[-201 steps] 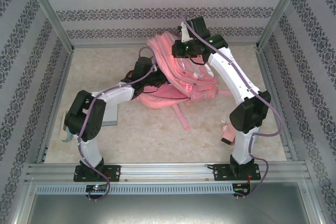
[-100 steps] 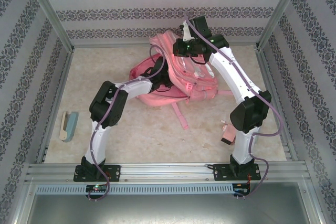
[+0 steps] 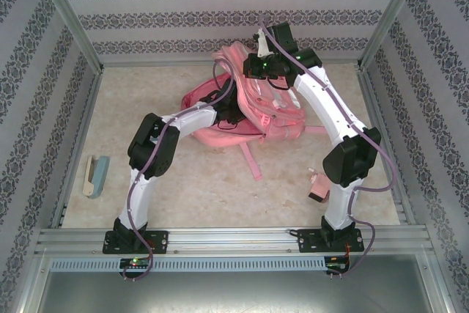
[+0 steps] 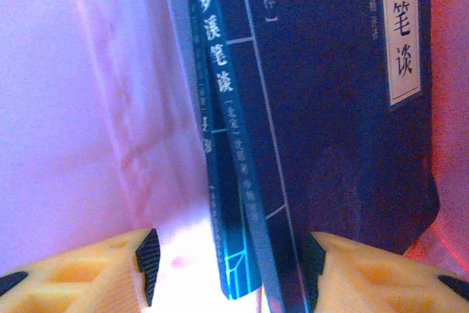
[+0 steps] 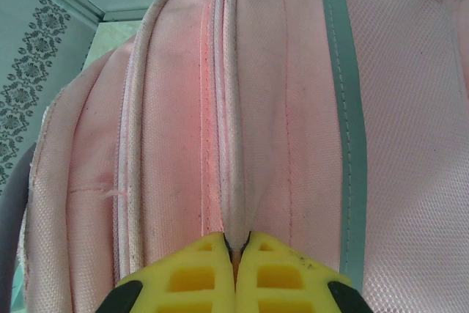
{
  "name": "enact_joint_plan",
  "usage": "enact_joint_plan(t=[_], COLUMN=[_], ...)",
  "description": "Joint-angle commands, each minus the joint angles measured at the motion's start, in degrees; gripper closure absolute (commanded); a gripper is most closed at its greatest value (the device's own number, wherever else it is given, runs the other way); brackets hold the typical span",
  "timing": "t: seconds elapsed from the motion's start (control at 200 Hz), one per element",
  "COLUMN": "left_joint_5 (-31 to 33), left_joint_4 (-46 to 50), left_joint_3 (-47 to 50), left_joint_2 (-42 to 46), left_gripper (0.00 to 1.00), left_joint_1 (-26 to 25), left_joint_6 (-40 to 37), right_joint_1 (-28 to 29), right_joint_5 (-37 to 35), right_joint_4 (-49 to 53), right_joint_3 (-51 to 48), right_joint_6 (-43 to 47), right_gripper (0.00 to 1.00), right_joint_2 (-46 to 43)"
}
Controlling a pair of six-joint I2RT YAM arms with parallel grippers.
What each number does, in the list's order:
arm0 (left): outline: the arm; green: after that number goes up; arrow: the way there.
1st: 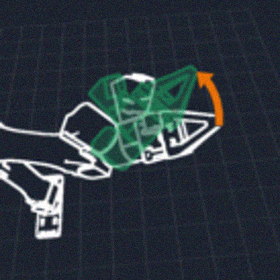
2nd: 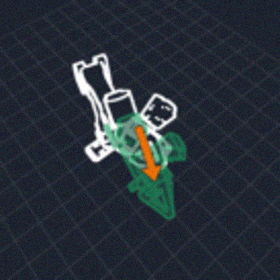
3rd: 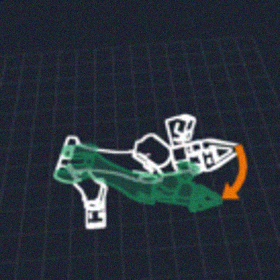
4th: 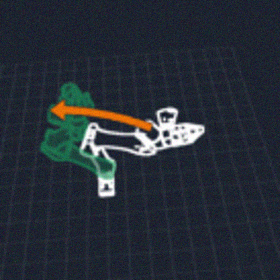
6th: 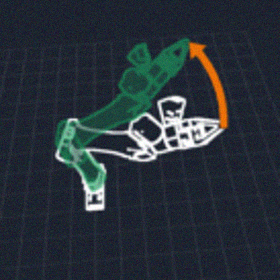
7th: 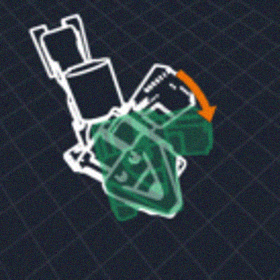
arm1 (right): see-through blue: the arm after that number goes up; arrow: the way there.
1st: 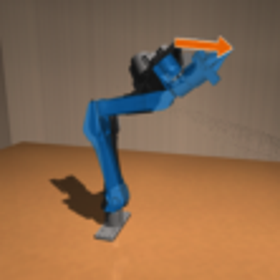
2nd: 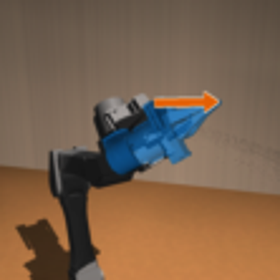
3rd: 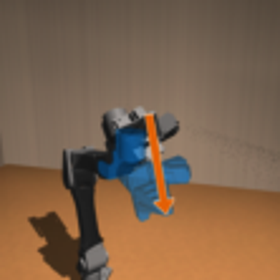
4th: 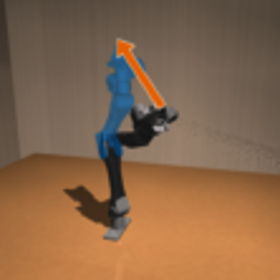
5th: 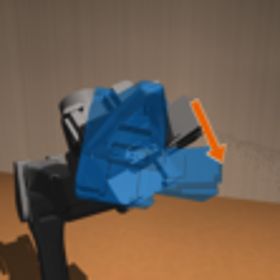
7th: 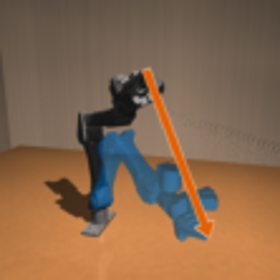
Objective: Pack the student bag
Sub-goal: Place the book in the student bag, then close the student bag at the top-center of the table.
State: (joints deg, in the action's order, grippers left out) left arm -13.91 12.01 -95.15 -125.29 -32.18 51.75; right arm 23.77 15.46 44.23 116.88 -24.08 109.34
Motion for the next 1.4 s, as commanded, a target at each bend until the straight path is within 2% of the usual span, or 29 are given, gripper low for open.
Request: enact_joint_plan(t=[0.0, 0.08, 0.205, 0.29, 0.515, 0.555, 0.849, 0.994, 1.134, 1.284, 1.394], left_joint_5=[2.6, 2.1, 2.4, 3.3, 6.7, 7.6, 10.5, 12.8, 12.9, 12.3, 12.0], left_joint_4=[2.5, 2.5, 4.9, 5.9, 10.7, 11.8, 17.6, 19.6, 19.2, 18.3, 17.2], left_joint_3=[1.3, 1.2, 1.2, 2.7, 11.1, 13.4, 32.0, 40.0, 45.0, 45.8, 45.2], left_joint_2=[4.6, 4.7, 6.4, 9.6, 21.5, 23.8, 40.9, 46.6, 48.5, 46.8, 44.8], left_gripper=[0.69, 0.70, 0.61, 0.53, 0.45, 0.40, 0.40, 0.38, 0.39, 0.40, 0.40], left_joint_1=[-0.1, 0.1, 0.3, 0.7, 3.3, 4.2, 12.1, 16.7, 22.2, 26.4, 29.0], left_joint_6=[-3.8, -3.8, -5.4, -7.0, -11.5, -11.6, -12.9, -11.9, -11.2, -12.1, -12.7], right_joint_1=[0.6, 0.5, 0.5, 0.5, 0.5, 0.5, 0.9, 1.5, 2.2, 2.5, 2.4], right_joint_5=[1.2, 1.2, 1.0, 1.1, 1.1, 1.1, 1.8, 0.5, -1.7, -6.3, -9.1], right_joint_4=[-6.1, -6.3, -6.1, -7.1, -11.6, -11.9, -14.2, -13.8, -12.7, -9.4, -7.3], right_joint_3=[-0.4, -1.1, -2.7, -5.2, -11.3, -11.6, -14.5, -15.3, -15.8, -15.5, -15.7], right_joint_6=[0.2, 0.3, 0.8, 0.8, 0.1, 0.2, 0.6, 1.9, 4.2, 6.7, 7.8], right_gripper=[1.00, 1.00, 1.00, 1.00, 1.00, 1.00, 1.00, 1.00, 1.00, 1.00, 0.93], right_joint_2=[-4.6, -4.8, -5.1, -5.5, -6.4, -6.2, -4.1, -2.5, -0.6, 2.0, 3.6])
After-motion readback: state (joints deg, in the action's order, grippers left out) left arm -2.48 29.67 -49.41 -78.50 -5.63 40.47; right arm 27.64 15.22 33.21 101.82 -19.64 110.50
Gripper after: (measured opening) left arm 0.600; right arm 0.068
